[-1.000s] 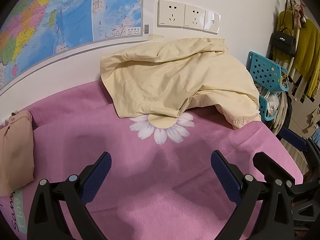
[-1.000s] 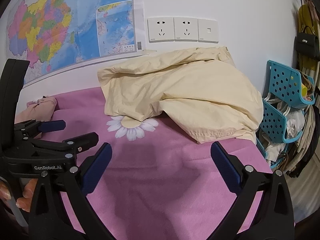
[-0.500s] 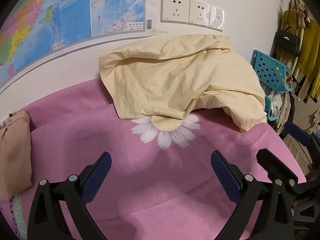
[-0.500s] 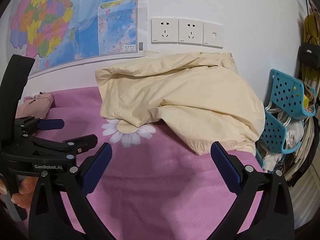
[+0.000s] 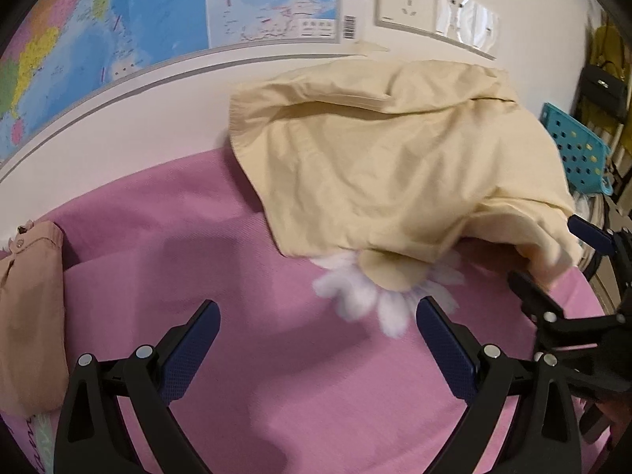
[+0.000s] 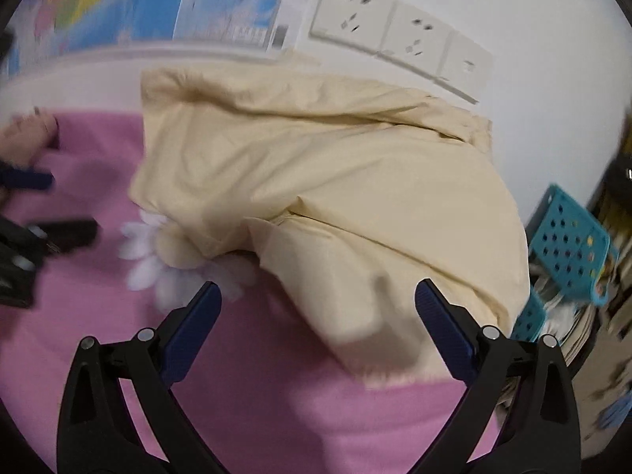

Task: Fold large clothes
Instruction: 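Grasp the pale yellow shirt fabric with the right gripper, then lift the shirt up off the bed with the right gripper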

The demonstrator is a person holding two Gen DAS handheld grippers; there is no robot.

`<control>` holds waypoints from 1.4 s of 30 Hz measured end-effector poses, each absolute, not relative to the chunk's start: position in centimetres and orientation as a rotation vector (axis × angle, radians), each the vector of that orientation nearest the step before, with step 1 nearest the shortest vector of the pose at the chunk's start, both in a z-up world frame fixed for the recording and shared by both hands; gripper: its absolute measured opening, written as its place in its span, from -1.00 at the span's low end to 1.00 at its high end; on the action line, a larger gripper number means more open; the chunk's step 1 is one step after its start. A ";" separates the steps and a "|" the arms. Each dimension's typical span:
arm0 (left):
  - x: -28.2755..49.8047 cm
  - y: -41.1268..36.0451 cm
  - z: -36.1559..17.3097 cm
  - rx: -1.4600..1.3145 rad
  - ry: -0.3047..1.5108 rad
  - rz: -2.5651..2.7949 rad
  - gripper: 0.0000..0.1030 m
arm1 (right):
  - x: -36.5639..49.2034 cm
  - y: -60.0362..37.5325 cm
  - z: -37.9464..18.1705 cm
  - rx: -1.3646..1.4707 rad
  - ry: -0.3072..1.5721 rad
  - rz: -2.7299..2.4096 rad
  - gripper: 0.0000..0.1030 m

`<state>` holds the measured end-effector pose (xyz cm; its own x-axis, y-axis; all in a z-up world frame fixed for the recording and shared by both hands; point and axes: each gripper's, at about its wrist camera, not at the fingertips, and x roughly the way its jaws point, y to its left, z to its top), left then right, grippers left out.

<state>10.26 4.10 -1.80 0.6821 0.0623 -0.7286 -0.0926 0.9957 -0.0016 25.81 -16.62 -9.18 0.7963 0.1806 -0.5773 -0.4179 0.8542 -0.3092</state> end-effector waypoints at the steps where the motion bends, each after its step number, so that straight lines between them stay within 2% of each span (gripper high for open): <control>1: 10.4 4.3 -1.8 -0.037 0.812 0.093 0.87 | 26.3 -16.1 -9.6 -0.469 0.564 0.331 0.81; 2: 10.6 4.6 -1.8 -0.035 0.811 0.103 0.87 | 26.8 -15.4 -10.0 -0.511 0.555 0.325 0.76; 3: 10.7 4.8 -1.8 -0.037 0.809 0.107 0.87 | 27.2 -14.8 -10.6 -0.567 0.540 0.307 0.55; 4: 10.8 5.2 -1.7 -0.039 0.807 0.114 0.87 | 27.5 -14.3 -11.0 -0.610 0.532 0.287 0.20; 5: 10.9 5.4 -1.7 -0.040 0.807 0.119 0.87 | 27.8 -14.0 -11.3 -0.647 0.535 0.279 0.03; 6: 10.9 5.8 -1.8 -0.041 0.808 0.127 0.87 | 28.0 -13.9 -11.3 -0.667 0.536 0.283 -0.55; 7: 11.0 6.0 -1.8 -0.043 0.809 0.133 0.87 | 27.9 -14.2 -11.1 -0.667 0.527 0.272 -0.89; 10: 11.1 7.2 -2.0 -0.052 0.810 0.152 0.87 | 26.4 -16.9 -8.1 -0.536 0.492 0.339 -0.91; 12: 11.1 7.8 -1.9 -0.054 0.809 0.162 0.87 | 24.0 -19.3 -5.2 -0.469 0.383 0.327 -0.91; 14: 11.1 8.3 -1.9 -0.052 0.800 0.170 0.87 | 23.3 -20.7 -4.0 -0.425 0.363 0.322 -0.80; 15: 11.2 8.6 -1.8 -0.049 0.795 0.174 0.87 | 23.5 -20.8 -4.0 -0.427 0.386 0.335 -0.66; 16: 11.2 8.7 -1.8 -0.048 0.795 0.179 0.87 | 24.0 -20.5 -4.7 -0.459 0.424 0.336 -0.14; 18: 11.3 9.1 -2.0 -0.057 0.802 0.188 0.87 | 24.8 -18.8 -6.7 -0.582 0.447 0.317 0.25; 21: 11.4 9.5 -2.5 -0.064 0.815 0.197 0.87 | 25.8 -16.8 -8.9 -0.685 0.432 0.304 0.25; 23: 11.3 9.6 -2.7 -0.059 0.822 0.204 0.87 | 27.0 -15.2 -10.1 -0.747 0.413 0.285 0.16; 24: 11.4 9.7 -2.9 -0.061 0.829 0.204 0.87 | 27.5 -15.0 -10.5 -0.758 0.411 0.289 -0.20; 25: 11.7 9.5 -3.0 -0.061 0.833 0.205 0.87 | 27.7 -14.7 -10.1 -0.753 0.407 0.310 -0.72; 27: 11.9 9.5 -3.0 -0.058 0.829 0.210 0.87 | 27.2 -15.2 -7.7 -0.691 0.372 0.334 -0.91; 35: 12.2 9.6 -1.2 -0.056 0.734 0.161 0.87 | 23.3 -24.3 9.1 -0.318 0.178 0.349 -0.97; 42: 12.0 5.2 3.6 0.044 0.540 -0.019 0.87 | 19.5 -30.4 20.3 -0.215 0.032 0.369 -0.98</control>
<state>12.04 5.17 3.56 0.8576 -0.0062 -0.5143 0.0295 0.9989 0.0373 19.45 -30.39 20.27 0.9325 0.3544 -0.0701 -0.3612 0.9102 -0.2029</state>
